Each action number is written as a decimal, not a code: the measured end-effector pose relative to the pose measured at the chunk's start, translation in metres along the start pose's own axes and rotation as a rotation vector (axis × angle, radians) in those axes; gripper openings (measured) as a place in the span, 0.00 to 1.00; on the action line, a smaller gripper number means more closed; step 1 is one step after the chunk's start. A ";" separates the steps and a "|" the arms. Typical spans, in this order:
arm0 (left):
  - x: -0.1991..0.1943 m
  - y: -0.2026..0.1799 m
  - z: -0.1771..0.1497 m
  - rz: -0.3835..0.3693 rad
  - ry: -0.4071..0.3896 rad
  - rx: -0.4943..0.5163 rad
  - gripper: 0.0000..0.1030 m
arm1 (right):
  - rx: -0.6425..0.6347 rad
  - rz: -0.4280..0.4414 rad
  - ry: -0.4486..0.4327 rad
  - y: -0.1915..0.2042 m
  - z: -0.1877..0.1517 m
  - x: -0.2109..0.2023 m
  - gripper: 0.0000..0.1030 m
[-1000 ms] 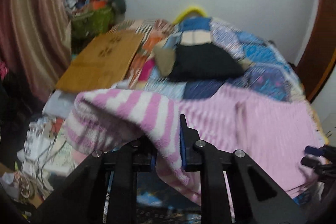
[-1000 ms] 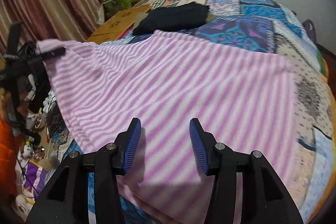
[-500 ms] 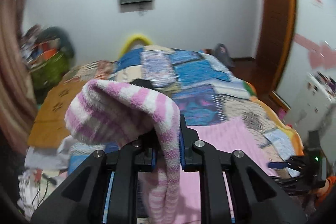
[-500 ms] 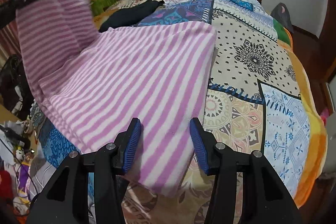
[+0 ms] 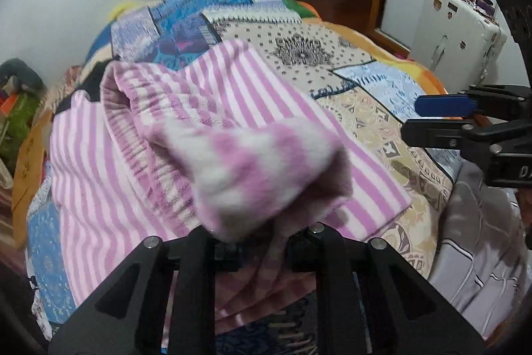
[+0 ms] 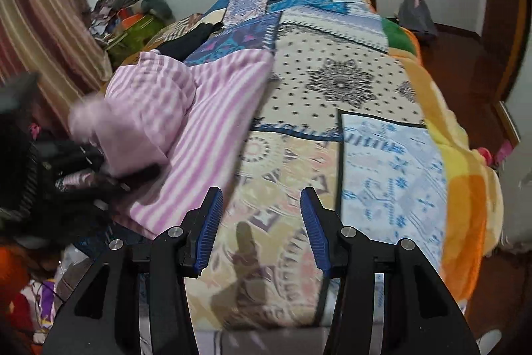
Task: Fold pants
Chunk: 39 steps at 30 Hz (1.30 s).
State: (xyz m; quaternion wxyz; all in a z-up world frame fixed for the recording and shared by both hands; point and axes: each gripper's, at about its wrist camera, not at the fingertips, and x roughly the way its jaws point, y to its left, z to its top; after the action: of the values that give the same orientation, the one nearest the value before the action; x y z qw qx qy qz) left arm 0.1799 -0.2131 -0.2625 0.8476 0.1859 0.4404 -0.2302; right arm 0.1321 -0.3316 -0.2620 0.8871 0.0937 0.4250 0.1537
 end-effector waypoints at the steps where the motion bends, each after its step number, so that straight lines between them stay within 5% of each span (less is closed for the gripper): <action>1: -0.004 0.000 0.000 -0.005 0.001 -0.007 0.18 | 0.000 0.000 -0.002 -0.001 -0.001 -0.002 0.44; 7: -0.036 0.022 0.000 -0.108 0.016 -0.082 0.29 | -0.001 0.022 -0.023 0.005 0.001 -0.007 0.44; 14: -0.096 0.057 0.002 -0.035 -0.094 -0.117 0.37 | -0.028 0.055 -0.010 0.022 -0.002 0.001 0.44; 15: -0.098 0.065 0.004 -0.022 -0.102 -0.129 0.40 | -0.031 0.059 -0.006 0.024 -0.002 0.002 0.44; 17: -0.106 0.092 0.007 0.044 -0.137 -0.168 0.61 | -0.031 0.071 0.001 0.028 -0.004 0.004 0.44; 19: -0.103 0.117 0.010 0.108 -0.150 -0.210 0.64 | -0.031 0.086 0.006 0.033 -0.006 0.006 0.44; 26: -0.041 0.203 0.029 0.151 -0.072 -0.337 0.64 | -0.031 0.111 0.043 0.051 -0.019 0.017 0.46; 39: 0.116 0.280 0.081 0.218 0.155 -0.359 0.64 | -0.093 0.056 0.027 0.055 -0.007 0.046 0.48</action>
State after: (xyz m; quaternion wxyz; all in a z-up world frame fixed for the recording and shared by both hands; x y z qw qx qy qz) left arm 0.4472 -0.0505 -0.2840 0.8505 0.0956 0.5156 -0.0403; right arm 0.1428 -0.2635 -0.2834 0.8800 0.0621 0.4265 0.1993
